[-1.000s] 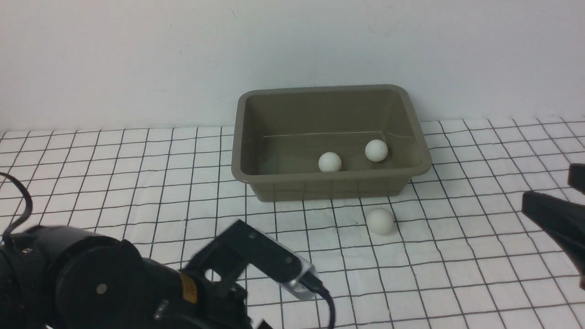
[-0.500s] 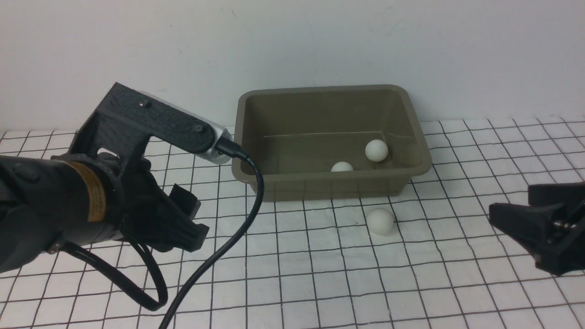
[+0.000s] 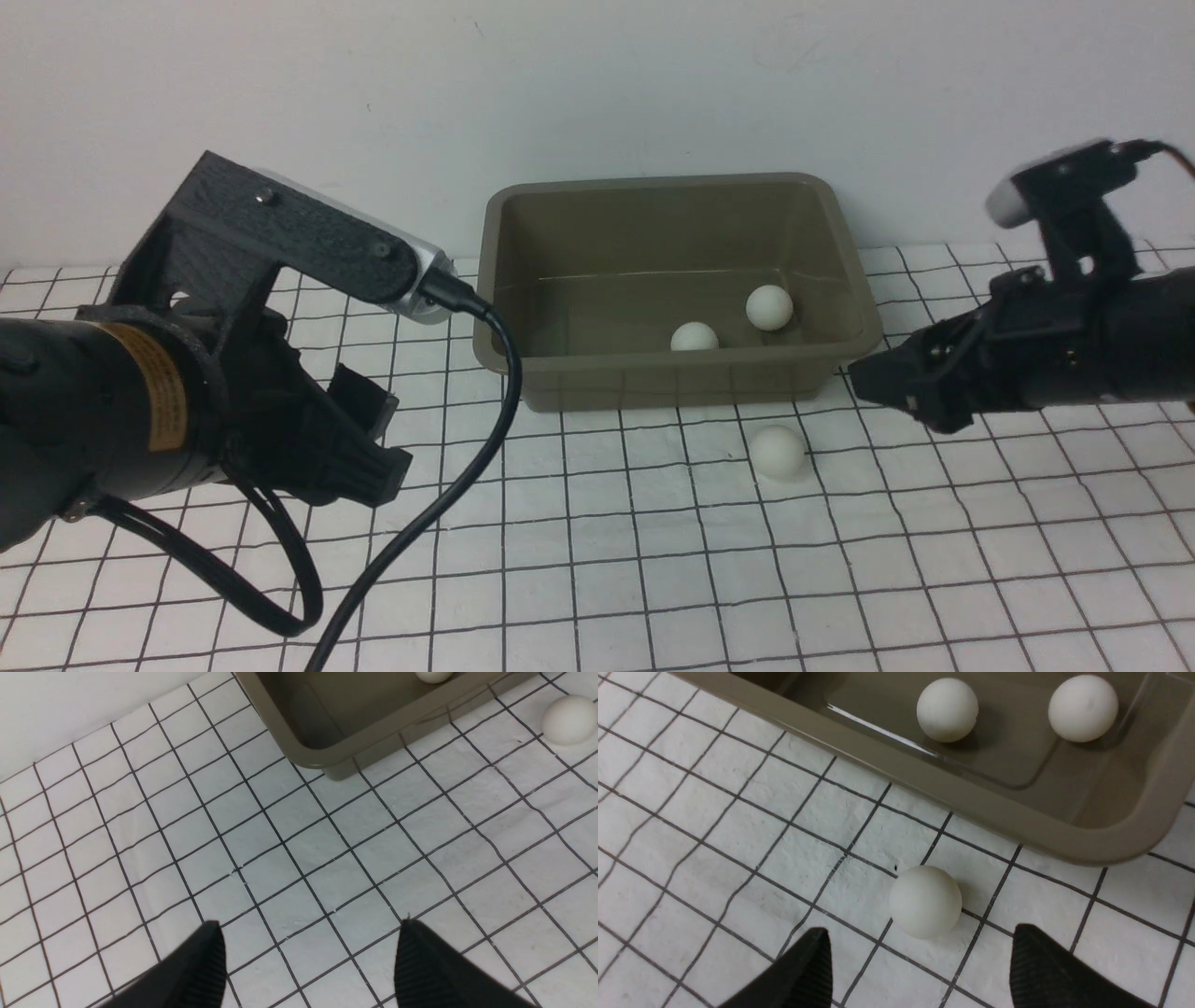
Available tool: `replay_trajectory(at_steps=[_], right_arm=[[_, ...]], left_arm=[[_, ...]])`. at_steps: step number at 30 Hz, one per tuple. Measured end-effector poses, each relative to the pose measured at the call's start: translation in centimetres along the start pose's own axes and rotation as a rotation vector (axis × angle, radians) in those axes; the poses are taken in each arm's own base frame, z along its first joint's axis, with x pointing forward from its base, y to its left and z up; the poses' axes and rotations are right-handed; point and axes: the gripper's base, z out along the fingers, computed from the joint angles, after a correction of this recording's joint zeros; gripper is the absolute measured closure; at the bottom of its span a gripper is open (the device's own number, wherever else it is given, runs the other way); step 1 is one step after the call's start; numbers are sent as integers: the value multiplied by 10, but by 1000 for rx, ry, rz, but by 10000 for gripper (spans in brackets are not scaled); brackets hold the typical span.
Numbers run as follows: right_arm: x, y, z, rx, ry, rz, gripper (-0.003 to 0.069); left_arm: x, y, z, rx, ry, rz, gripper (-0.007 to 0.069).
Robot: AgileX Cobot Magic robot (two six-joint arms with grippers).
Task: Put the table tennis balls into the box on the white checkered tablecloth.
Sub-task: 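Reach for and grasp a ping pong ball on the table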
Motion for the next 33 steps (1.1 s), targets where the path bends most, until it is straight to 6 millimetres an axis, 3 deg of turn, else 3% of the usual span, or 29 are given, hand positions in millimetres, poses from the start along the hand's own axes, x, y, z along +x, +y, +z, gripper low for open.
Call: replay_trajectory(at_steps=[14,21,33], right_arm=[[16,10,52,26,80,2,186],[27,1,76,56,122,26,91],[14,-4,107,23,127,29,71]], left_arm=[[0,0,0,0,0,-14,188],[0,0,0,0,0,-16,188],[0,0,0,-1,0,-16,188]])
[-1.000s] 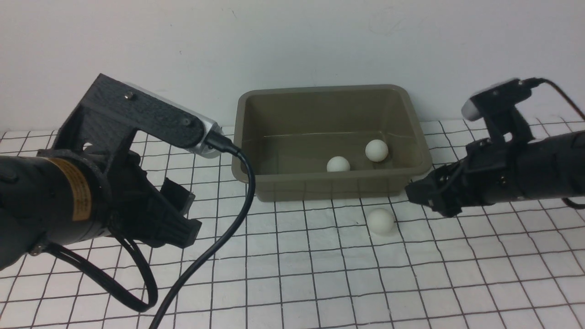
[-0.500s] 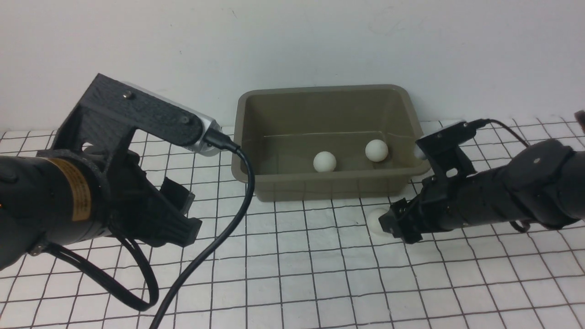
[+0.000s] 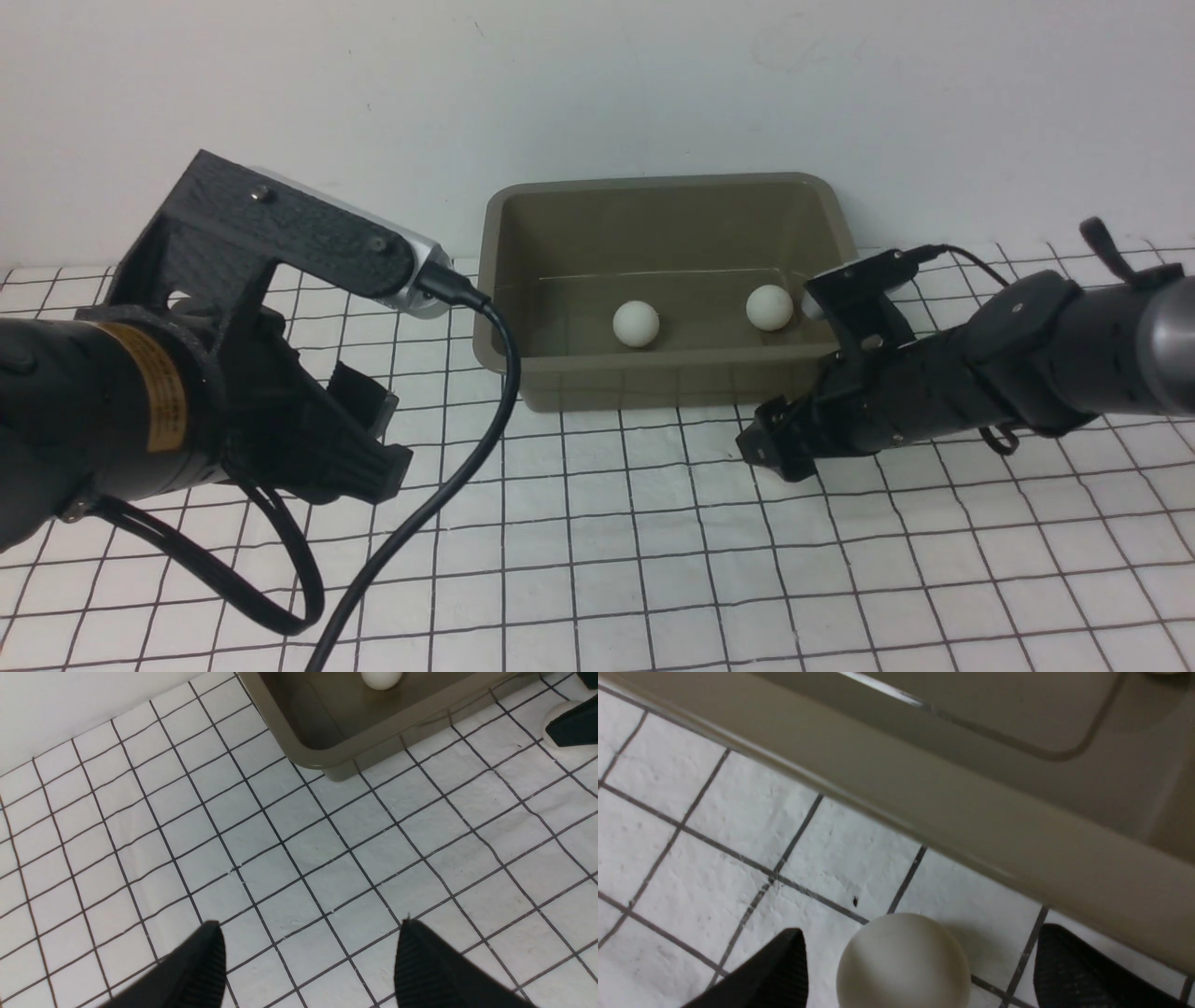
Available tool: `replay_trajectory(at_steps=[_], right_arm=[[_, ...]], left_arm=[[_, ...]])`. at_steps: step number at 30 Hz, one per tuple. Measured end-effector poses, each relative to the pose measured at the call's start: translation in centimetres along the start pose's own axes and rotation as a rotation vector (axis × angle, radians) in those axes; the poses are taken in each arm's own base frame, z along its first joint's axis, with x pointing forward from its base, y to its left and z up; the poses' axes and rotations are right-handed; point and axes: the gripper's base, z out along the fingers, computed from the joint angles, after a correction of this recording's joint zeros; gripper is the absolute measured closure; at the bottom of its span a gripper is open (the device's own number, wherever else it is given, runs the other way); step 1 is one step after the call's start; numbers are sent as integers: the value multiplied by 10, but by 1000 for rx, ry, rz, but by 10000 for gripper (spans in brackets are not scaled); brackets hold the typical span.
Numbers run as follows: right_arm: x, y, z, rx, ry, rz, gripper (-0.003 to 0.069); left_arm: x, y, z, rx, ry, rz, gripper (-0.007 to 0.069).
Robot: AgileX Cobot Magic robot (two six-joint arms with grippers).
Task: Put the table tennis balls into the box on the white checkered tablecloth.
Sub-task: 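Reach for and grasp a ping pong ball on the table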
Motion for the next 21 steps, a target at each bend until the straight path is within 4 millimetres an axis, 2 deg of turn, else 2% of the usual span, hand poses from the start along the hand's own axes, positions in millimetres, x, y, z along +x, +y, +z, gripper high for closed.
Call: replay_trajectory(at_steps=[11,13,17,21], right_arm=[[9,-1,15,-23,34,59,84],[9,-1,15,-24,33,69,106],[8,0,14,-31,29,87,311],[0,6,0,-62,13,55,294]], left_arm=[[0,0,0,-2,0,2,188],[0,0,0,-2,0,2,188],[0,0,0,-2,0,2,188],[0,0,0,-2,0,3,188]])
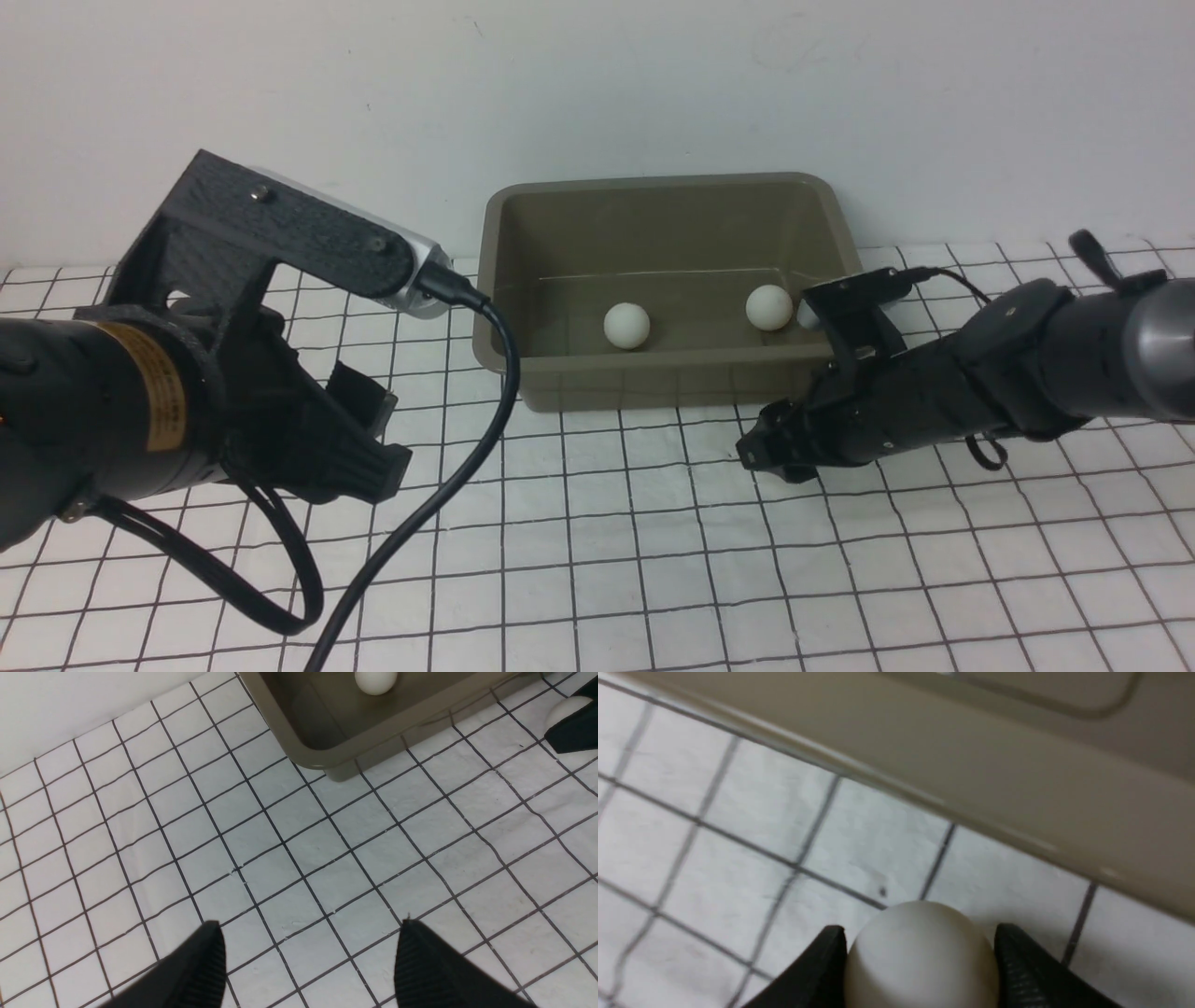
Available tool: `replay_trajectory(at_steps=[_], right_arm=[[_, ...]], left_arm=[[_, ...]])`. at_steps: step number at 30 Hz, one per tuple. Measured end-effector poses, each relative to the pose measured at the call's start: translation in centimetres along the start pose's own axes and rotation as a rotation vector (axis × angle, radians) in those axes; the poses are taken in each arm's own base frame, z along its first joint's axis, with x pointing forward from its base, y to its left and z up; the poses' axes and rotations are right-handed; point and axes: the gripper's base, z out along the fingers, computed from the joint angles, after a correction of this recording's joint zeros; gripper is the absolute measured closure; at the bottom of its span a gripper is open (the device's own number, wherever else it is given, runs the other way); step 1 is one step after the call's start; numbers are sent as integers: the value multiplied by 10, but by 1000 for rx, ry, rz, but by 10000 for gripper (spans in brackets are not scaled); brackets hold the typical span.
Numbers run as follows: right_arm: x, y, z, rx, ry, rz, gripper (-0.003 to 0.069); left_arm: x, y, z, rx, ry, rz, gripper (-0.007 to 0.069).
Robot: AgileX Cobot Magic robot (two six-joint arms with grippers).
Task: Put the table tennis balls into the box on the white checkered tablecloth.
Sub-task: 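Reach for and grasp a ping pong ball on the table, then release the ping pong ball into the bin and lift the gripper away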
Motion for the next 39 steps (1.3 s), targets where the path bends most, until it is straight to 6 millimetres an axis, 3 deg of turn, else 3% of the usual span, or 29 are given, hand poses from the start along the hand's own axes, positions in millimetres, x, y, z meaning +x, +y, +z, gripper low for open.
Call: replay_trajectory(at_steps=[9,14,19,21,25,29,32,36,39], right_arm=[[-19,27,-80,-47,11,-157,294],[-35,27,-97,8,-97,-174,294],[-61,24,-94,12,-171,-158,294],[-80,18,-75,5,-188,-154,294],[-99,10,-50,-7,-187,-156,294],[-103,2,-21,-30,-132,-179,294],[-105,0,-18,-24,-129,-191,277],[-111,1,-24,-12,-154,-203,117],[-115,3,-35,2,-170,-234,65]], left_arm=[[0,0,0,-2,-1,2,188],[0,0,0,-2,-1,2,188],[0,0,0,-2,-1,2,188],[0,0,0,-2,-1,2,188],[0,0,0,-2,-1,3,188],[0,0,0,-3,-1,4,188],[0,0,0,-3,-1,4,188],[0,0,0,-3,-1,4,188],[0,0,0,-3,-1,4,188]])
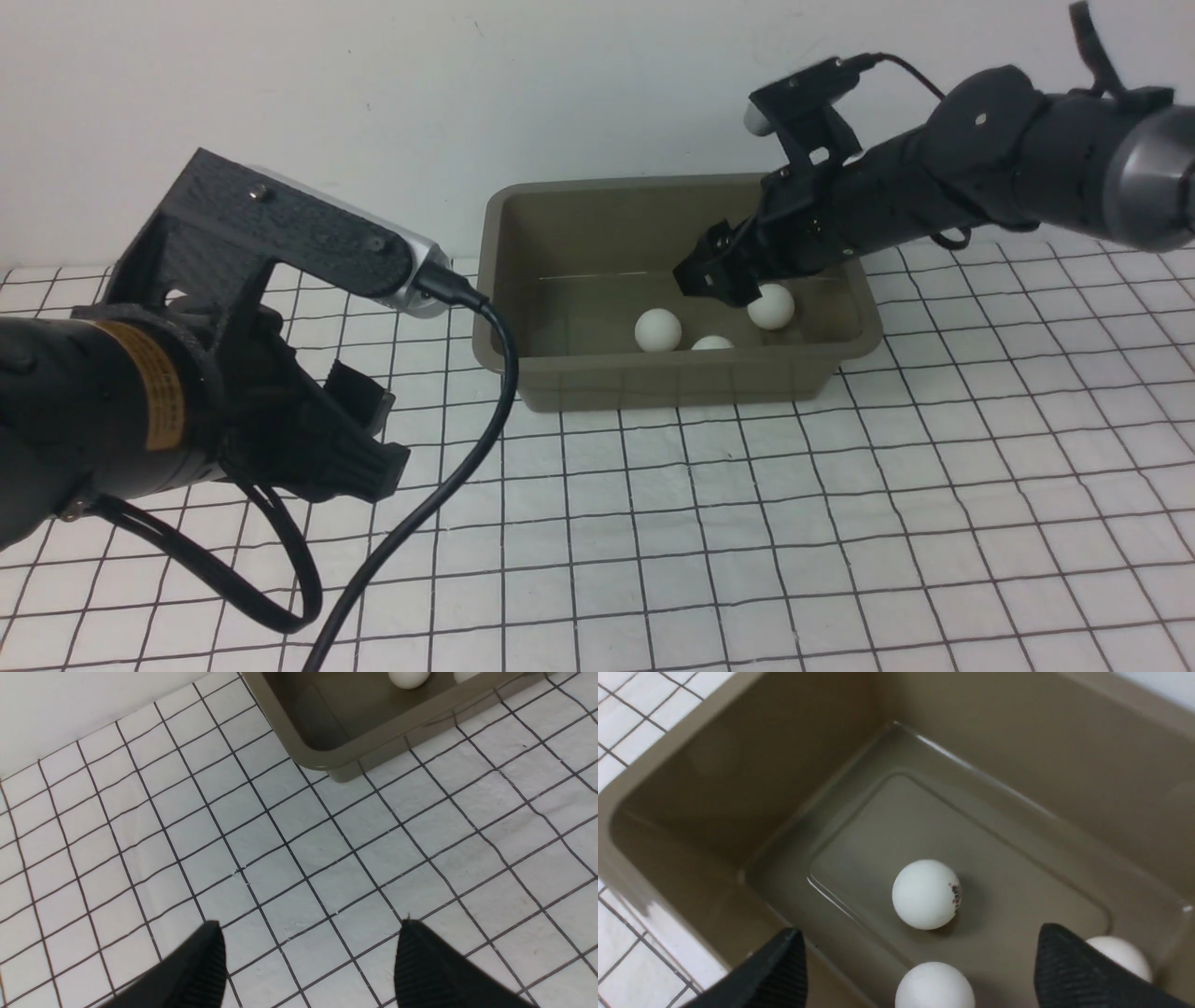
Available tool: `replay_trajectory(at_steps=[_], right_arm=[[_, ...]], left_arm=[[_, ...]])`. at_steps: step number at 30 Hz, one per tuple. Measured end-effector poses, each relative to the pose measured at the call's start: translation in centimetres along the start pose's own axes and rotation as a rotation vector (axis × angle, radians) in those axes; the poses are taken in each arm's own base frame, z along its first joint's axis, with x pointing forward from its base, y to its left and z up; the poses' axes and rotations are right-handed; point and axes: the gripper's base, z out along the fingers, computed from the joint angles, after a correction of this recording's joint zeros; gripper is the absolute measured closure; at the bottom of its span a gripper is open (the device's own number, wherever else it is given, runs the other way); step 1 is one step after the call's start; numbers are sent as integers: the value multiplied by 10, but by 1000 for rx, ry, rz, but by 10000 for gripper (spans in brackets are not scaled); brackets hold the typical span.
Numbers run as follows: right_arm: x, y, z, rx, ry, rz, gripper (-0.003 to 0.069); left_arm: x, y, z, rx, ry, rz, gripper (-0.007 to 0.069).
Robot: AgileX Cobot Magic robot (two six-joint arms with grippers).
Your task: Put the table tennis balls into the box on the white checkered tablecloth.
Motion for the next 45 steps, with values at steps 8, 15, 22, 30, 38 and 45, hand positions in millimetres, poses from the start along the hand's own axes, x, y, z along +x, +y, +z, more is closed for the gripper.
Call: replay_trajectory(at_steps=[8,15,22,30,38,45], right_arm=[[-33,-8,-81,125,-116,-50,117],[-45,-22,-205,314,-275,-37,132],[-29,-6,-286,411,-355,8,132],[27,67,-353,420,-403,38,132],[113,80,-314,513,-388,72,132],[174,92,-291,593,-430,109,142]], left_arm=[[0,0,0,0,-1,0,188],[0,0,0,0,-1,0,188],[0,0,0,0,-1,0,188],[-2,-1,0,10,-23,0,188],[-7,-3,0,33,-79,0,188],[-7,-3,0,34,-81,0,188]])
